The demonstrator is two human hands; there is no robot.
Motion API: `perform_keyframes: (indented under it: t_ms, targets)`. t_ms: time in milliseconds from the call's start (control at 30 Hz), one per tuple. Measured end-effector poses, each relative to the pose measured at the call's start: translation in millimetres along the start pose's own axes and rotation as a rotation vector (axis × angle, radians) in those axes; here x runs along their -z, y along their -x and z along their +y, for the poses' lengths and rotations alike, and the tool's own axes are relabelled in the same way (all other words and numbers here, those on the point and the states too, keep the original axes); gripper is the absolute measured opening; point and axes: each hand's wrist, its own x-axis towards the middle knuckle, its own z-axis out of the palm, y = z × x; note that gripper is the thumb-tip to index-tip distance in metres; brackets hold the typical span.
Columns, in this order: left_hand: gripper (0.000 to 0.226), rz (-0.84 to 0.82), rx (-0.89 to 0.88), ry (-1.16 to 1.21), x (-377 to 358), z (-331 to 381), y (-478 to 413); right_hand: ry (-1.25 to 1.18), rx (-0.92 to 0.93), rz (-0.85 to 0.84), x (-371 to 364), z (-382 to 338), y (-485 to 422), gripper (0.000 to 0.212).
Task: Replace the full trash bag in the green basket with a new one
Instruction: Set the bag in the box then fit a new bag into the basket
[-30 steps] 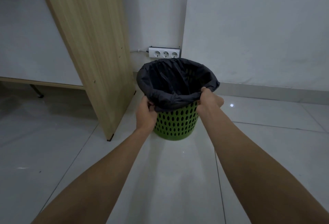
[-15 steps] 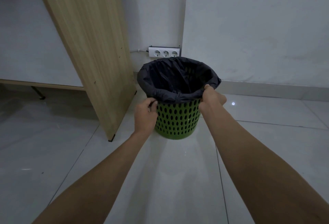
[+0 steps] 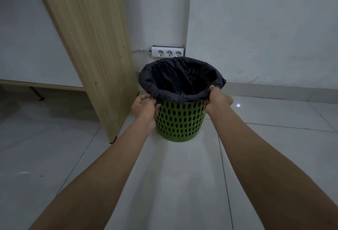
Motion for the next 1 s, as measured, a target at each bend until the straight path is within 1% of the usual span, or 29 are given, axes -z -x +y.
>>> perform_keyframes:
  t_ms: [67,133,200,267,367,433,500,567,600,700,867,933,967,1000]
  targets:
    - [0.022,-0.014,0.17,0.121,-5.6,6.5,-3.3,0.009,0.004,-0.001,-0.1,-0.3,-0.9,0.032]
    - [0.025,-0.074,0.306,0.181,-8.9,15.6,-7.5,0.019,0.012,-0.001,-0.4,0.4,-3.3,0.031]
    - [0.026,-0.117,0.416,0.163,-8.3,22.9,-9.2,0.03,0.021,-0.004,-0.8,2.0,-3.8,0.031]
    - [0.026,-0.115,0.487,0.092,-5.3,26.5,-8.6,0.04,0.028,0.0,-1.5,3.8,-4.8,0.031]
    - [0.022,-0.136,0.477,0.09,-4.1,26.4,-11.0,0.049,0.037,0.003,-2.5,4.6,-4.5,0.03]
    - [0.016,-0.154,0.422,0.097,-6.7,24.8,-12.0,0.06,0.035,0.007,-2.4,4.0,-4.7,0.029]
    - [0.01,-0.105,0.338,0.096,-10.4,20.2,-15.1,0.069,0.034,0.007,-2.2,3.0,-4.6,0.027]
    - [0.015,-0.054,0.268,0.112,-12.2,15.9,-19.8,0.078,0.037,0.005,-1.9,2.5,-3.7,0.026]
    - [0.014,-0.06,0.25,0.109,-13.3,14.9,-22.3,0.079,0.038,0.003,-1.9,2.5,-3.7,0.026]
    - [0.021,-0.081,0.264,0.102,-12.4,14.0,-30.7,0.081,0.048,0.006,-1.3,2.6,-2.7,0.024]
    - [0.027,-0.104,0.37,0.111,-10.0,16.4,-37.3,0.071,0.042,-0.005,1.7,3.6,-1.8,0.024]
    - [0.022,-0.102,0.374,0.174,-13.9,21.3,-32.0,0.086,0.043,-0.005,2.3,6.4,0.0,0.022]
    - [0.023,-0.089,0.362,0.223,-17.6,24.0,-32.1,0.1,0.045,-0.001,2.5,8.0,1.1,0.021]
    - [0.027,-0.074,0.353,0.248,-20.5,27.8,-32.3,0.113,0.047,0.003,2.9,9.2,1.9,0.019]
